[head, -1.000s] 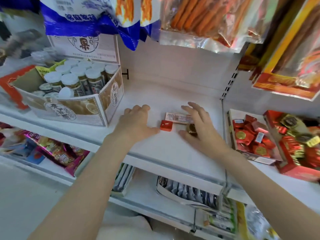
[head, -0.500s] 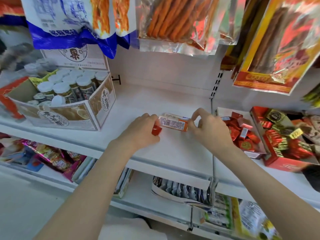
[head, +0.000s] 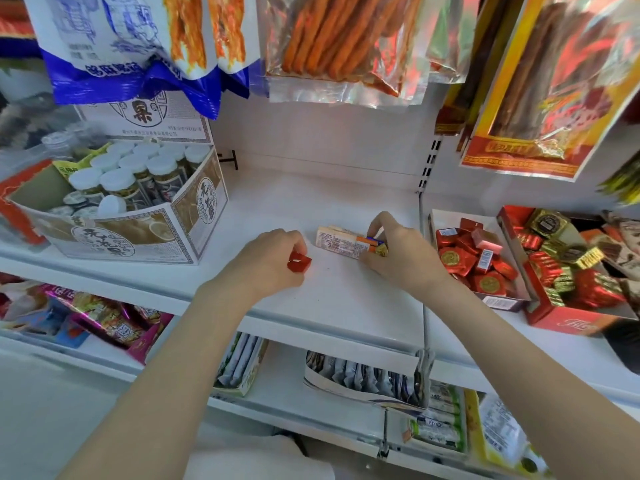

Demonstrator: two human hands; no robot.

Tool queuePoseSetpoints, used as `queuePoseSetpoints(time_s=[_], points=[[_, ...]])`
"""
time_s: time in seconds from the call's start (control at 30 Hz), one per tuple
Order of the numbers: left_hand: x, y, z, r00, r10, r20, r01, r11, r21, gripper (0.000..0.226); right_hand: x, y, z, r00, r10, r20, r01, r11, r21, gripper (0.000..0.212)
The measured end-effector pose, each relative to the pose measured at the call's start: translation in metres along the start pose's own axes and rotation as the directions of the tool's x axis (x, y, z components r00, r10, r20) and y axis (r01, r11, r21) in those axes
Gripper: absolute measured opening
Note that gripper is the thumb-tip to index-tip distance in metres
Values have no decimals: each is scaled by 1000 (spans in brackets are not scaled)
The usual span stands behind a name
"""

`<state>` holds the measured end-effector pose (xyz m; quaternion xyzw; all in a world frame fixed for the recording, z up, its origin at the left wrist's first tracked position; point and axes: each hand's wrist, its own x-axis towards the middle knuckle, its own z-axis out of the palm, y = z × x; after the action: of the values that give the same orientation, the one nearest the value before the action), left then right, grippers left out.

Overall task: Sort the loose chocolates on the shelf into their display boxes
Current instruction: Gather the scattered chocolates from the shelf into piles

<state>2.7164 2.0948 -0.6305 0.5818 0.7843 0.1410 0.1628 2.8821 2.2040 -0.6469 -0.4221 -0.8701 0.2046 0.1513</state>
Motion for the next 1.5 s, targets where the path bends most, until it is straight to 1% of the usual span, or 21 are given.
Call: queuePoseSetpoints(time_s=[0.1,0.2,0.33,0.43,0.53,0.63,0.7,0.77,0.8,0.87,0.93,1.0,1.07,1.13,1.2,1.27,1.33,1.37,1.43,1.47,1.5], points=[[0,3,-1,999,-8,-53,7,1000,-14,33,-11,1,-3,997,-35,-73,32,999,-34,22],[-2,18,-4,986,5,-169,-20,996,-90,28,-26,5,-25,976,-58,-210,44,997,-68,22],[-3,56,-1,965,94,-246,-146,969,-198,27,-56,26,-71,932,-86,-352,54,993,-101,25],[-1,95,7,947,181,-267,-246,941,-234,29,-79,54,-99,900,-58,-432,14,995,-102,27],[2,136,19,926,276,-259,-342,903,-260,30,-100,87,-126,853,22,-522,-76,994,-82,27],[6,171,32,915,337,-221,-388,883,-263,33,-118,131,-150,785,131,-605,-212,975,-65,26],[7,189,40,907,363,-214,-412,870,-270,34,-128,158,-162,734,204,-647,-355,928,-111,26],[9,202,47,896,390,-211,-436,863,-257,35,-134,176,-168,692,234,-683,-459,873,-166,27],[11,207,50,894,399,-206,-442,862,-248,35,-136,182,-169,691,229,-686,-479,855,-198,27],[13,214,55,894,402,-201,-443,861,-250,35,-135,190,-168,719,219,-659,-498,824,-269,24],[15,219,59,894,403,-197,-444,858,-258,35,-132,198,-167,772,197,-604,-482,801,-356,23],[18,223,62,892,410,-190,-448,859,-249,36,-128,203,-167,836,183,-518,-424,815,-396,28],[20,225,64,888,421,-184,-456,856,-243,37,-128,207,-169,872,200,-447,-378,855,-355,33],[21,227,67,888,426,-172,-458,855,-243,40,-131,210,-174,884,199,-424,-340,894,-290,36],[22,228,68,897,413,-161,-442,859,-259,47,-134,211,-179,878,179,-445,-306,923,-234,41],[23,229,70,898,410,-159,-440,850,-292,53,-137,206,-185,835,164,-526,-284,946,-156,40],[23,227,71,896,416,-155,-444,841,-309,54,-139,195,-189,767,206,-608,-260,966,0,36],[22,227,71,895,418,-154,-446,838,-314,53,-138,188,-189,748,265,-609,-247,962,116,34],[20,226,70,899,411,-150,-437,834,-338,47,-136,172,-185,762,388,-518,-227,910,348,31],[19,225,70,905,400,-145,-425,832,-355,43,-135,164,-181,781,425,-458,-221,874,433,32],[18,225,69,911,388,-142,-412,832,-372,40,-132,157,-177,800,437,-411,-219,851,478,34]])
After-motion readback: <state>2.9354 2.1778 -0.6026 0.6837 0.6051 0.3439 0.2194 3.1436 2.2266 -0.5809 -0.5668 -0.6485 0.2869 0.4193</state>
